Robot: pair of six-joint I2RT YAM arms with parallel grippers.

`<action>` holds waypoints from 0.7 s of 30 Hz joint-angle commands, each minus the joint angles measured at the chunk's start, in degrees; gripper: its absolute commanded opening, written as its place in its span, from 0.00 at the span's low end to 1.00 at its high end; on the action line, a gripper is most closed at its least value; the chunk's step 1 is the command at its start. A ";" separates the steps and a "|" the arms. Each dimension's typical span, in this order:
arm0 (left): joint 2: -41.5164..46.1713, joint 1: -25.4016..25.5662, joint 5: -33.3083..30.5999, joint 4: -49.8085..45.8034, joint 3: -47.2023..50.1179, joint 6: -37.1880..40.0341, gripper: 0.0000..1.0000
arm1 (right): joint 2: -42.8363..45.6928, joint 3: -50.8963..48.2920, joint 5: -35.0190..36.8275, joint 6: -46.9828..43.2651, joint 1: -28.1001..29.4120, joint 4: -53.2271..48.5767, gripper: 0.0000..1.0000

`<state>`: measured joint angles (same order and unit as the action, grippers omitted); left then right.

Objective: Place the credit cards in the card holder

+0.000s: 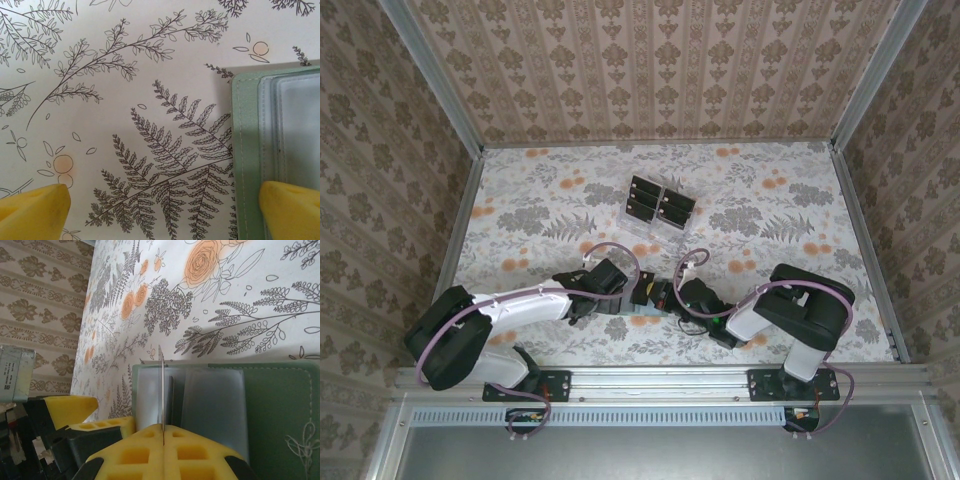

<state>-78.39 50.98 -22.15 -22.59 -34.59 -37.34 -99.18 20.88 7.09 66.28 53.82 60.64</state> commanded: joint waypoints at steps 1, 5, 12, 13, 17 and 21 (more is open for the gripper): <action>-0.27 0.33 -0.62 -2.11 1.23 -0.67 1.00 | -1.24 -0.53 -0.68 0.83 0.91 1.75 0.00; -0.27 0.32 -0.61 -1.95 1.31 -0.76 1.00 | -1.46 -1.67 -0.51 1.53 1.45 1.89 0.00; -0.15 0.28 -0.66 -1.90 1.54 -0.68 1.00 | -2.03 -3.21 -0.28 2.79 1.81 2.54 0.00; -0.21 0.30 -0.68 -1.92 1.54 -0.69 1.00 | -2.15 -3.26 -0.24 2.90 1.86 2.55 0.00; -0.11 0.32 -0.61 -1.75 1.61 -0.77 1.00 | -2.85 -2.96 -1.07 3.22 1.90 2.37 0.00; -0.13 0.27 -0.68 -1.72 1.63 -0.80 1.00 | -4.04 -2.26 -2.42 3.56 1.81 2.05 0.00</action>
<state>-78.39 51.03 -22.15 -22.52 -34.52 -37.52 -101.54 18.48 6.35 69.28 55.29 63.24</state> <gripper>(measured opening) 0.997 0.043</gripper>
